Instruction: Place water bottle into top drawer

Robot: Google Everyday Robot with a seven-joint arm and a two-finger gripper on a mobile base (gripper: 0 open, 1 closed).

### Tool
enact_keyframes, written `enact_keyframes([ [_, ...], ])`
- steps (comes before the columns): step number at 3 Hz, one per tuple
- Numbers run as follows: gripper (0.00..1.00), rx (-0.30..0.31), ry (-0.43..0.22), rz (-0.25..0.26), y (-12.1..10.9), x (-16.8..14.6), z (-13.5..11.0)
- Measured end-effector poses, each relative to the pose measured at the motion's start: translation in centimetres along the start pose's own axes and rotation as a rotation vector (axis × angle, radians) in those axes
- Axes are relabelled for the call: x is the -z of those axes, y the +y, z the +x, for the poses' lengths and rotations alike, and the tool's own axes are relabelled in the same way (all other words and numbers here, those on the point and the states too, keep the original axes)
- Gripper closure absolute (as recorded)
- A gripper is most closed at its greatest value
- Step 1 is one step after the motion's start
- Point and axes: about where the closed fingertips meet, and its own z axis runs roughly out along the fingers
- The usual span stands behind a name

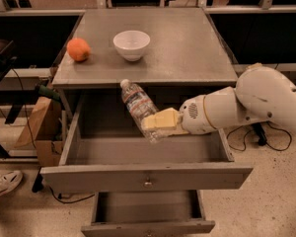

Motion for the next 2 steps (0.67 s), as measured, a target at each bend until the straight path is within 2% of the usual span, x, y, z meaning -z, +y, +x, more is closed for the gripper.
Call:
enact_keyframes([
  [1, 1.00, 0.144, 0.116, 0.076, -2.6, 0.0, 1.7],
  [2, 1.00, 0.181, 0.220, 0.177, -4.4, -1.1, 2.1],
])
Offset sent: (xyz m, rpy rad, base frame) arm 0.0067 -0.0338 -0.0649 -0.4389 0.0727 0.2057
